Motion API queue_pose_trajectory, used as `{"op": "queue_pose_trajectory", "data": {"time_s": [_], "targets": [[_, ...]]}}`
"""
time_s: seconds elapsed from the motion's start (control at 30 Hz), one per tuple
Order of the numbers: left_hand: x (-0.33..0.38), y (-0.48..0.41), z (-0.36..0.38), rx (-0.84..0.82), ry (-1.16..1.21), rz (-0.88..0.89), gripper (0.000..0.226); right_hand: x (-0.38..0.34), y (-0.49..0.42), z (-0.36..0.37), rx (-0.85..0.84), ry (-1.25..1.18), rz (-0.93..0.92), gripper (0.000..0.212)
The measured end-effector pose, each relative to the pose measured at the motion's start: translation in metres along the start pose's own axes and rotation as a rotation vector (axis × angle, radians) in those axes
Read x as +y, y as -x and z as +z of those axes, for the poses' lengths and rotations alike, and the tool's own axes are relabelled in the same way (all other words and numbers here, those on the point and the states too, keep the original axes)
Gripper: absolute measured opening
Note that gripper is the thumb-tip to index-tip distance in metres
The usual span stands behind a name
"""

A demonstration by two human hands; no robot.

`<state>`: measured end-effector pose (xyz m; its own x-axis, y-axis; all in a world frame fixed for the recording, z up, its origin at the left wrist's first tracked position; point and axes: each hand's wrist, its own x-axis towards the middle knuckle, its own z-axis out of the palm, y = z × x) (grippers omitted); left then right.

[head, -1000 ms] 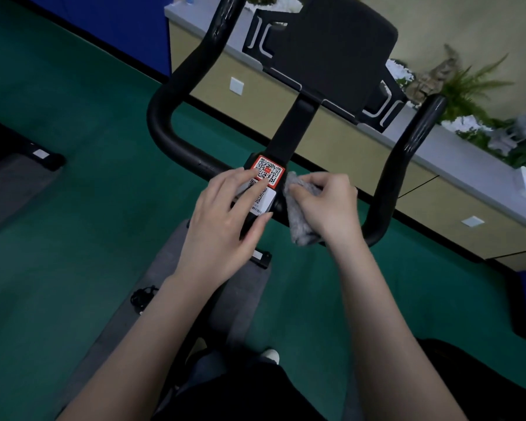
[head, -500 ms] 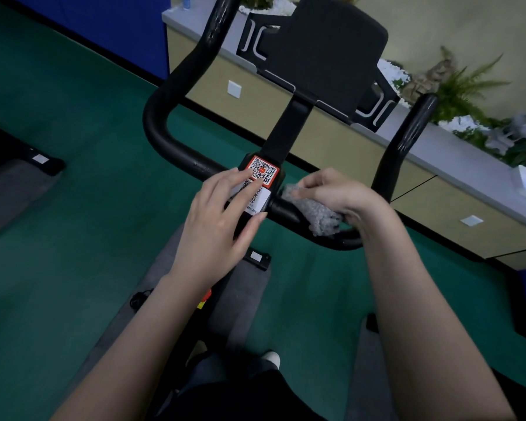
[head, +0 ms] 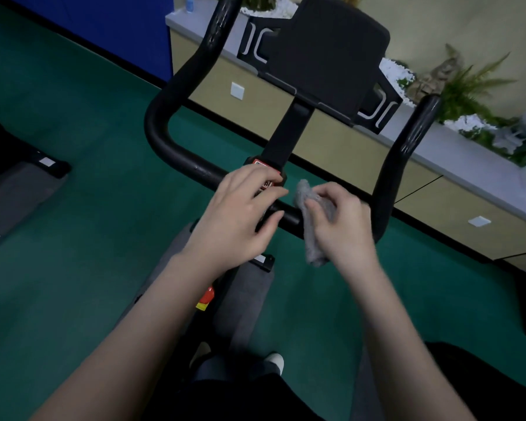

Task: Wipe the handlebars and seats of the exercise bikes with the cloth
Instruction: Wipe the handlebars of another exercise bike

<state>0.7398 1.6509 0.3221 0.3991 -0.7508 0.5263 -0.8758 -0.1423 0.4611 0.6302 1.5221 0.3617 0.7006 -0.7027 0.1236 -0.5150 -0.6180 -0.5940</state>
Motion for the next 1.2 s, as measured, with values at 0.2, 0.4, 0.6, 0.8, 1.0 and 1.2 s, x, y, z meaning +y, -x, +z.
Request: {"op": "queue_pose_trajectory", "data": {"time_s": [0.2,0.4,0.6,0.8,1.0,1.2], "targets": [[-0.009,-0.002,-0.001,-0.036,0.1,-0.006,0.024,-0.014,0.043,0.039,0.462,-0.077,-0.062,0.014],[-0.01,-0.005,-0.004,-0.023,0.2,-0.031,0.029,-0.027,0.043,0.057,0.456,-0.131,-0.176,0.017],[-0.008,-0.003,-0.003,-0.01,0.2,-0.048,0.029,0.002,0.061,0.051,0.635,-0.13,-0.055,0.018],[-0.007,-0.003,-0.003,-0.011,0.184,-0.031,0.029,0.0,0.068,0.048,0.609,-0.247,-0.062,0.015],[-0.007,-0.001,-0.002,-0.023,0.156,-0.027,0.031,0.005,0.112,0.066,0.459,-0.524,0.232,0.011],[-0.006,-0.001,-0.003,-0.04,0.147,-0.027,0.031,-0.01,0.072,0.08,0.43,-1.105,0.692,0.012]]}}
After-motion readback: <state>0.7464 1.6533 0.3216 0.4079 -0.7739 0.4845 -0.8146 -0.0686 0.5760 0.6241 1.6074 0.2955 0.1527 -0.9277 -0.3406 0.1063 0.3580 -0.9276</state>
